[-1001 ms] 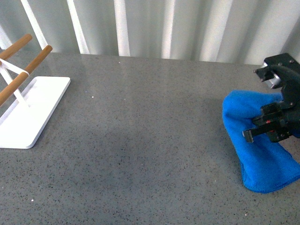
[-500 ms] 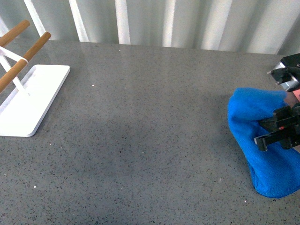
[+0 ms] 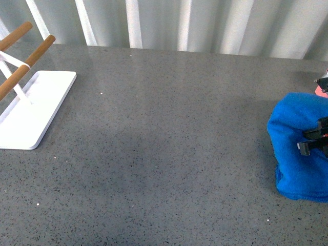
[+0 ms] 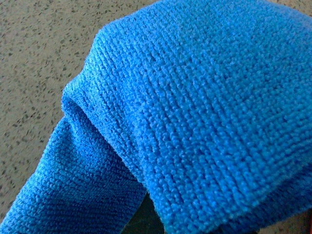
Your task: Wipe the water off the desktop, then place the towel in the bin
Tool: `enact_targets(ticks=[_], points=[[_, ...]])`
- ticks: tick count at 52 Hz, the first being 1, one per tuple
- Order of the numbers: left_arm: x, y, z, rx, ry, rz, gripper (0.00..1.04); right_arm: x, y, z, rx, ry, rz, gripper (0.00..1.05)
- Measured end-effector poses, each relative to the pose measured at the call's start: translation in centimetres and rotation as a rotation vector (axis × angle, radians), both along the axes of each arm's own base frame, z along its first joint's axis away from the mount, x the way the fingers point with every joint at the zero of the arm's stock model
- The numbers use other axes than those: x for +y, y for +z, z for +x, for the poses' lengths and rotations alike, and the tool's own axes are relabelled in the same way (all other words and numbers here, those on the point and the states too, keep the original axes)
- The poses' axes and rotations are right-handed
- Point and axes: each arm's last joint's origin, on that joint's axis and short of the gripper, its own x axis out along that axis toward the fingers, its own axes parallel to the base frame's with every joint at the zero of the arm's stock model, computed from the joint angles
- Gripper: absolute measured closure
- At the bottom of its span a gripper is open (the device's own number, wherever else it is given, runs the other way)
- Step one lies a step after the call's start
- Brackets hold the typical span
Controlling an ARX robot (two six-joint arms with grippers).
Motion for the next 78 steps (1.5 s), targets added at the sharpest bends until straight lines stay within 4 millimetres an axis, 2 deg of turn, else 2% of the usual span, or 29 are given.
enact_targets(ticks=[10,19,30,34,37,44,52,59,63,68,73,78], points=[[0.0,0.0,0.0,0.0,0.0,0.0,0.07,-0.2,-0.8,3.1,0.002,-0.011,-0.021,1.01],[0.0,0.0,0.0,0.0,0.0,0.0,0.07,1.0,-0.5,6.8,-0.033,0.007,-0.044,1.01],[0.0,0.0,0.0,0.0,0.0,0.0,0.07,4.1,-0.1,10.2,-0.125,0.097,-0.044,1.01],[0.0,0.0,0.0,0.0,0.0,0.0,0.07,5.1,-0.2,10.9,-0.141,0.134,-0.038,1.01],[0.0,0.0,0.0,0.0,0.0,0.0,0.07,6.6,-0.3,11.6,-0.148,0.183,-0.022,1.01],[0.0,0.0,0.0,0.0,0.0,0.0,0.07,9.1,-0.8,12.2,-0.126,0.253,0.005,1.01],[0.0,0.0,0.0,0.0,0.0,0.0,0.07,12.0,-1.1,11.5,-0.098,0.326,0.053,1.01],[0.0,0.0,0.0,0.0,0.0,0.0,0.07,14.2,-1.7,9.0,-0.072,0.429,0.048,1.01],[0.0,0.0,0.0,0.0,0.0,0.0,0.07,14.8,-1.5,6.5,-0.061,0.501,0.064,1.01],[0.0,0.0,0.0,0.0,0.0,0.0,0.07,14.7,-1.7,3.0,-0.035,0.582,0.09,1.01],[0.0,0.0,0.0,0.0,0.0,0.0,0.07,14.0,-1.7,0.9,-0.017,0.614,0.093,1.01],[0.0,0.0,0.0,0.0,0.0,0.0,0.07,11.9,-1.4,-1.9,0.015,0.619,0.086,1.01]])
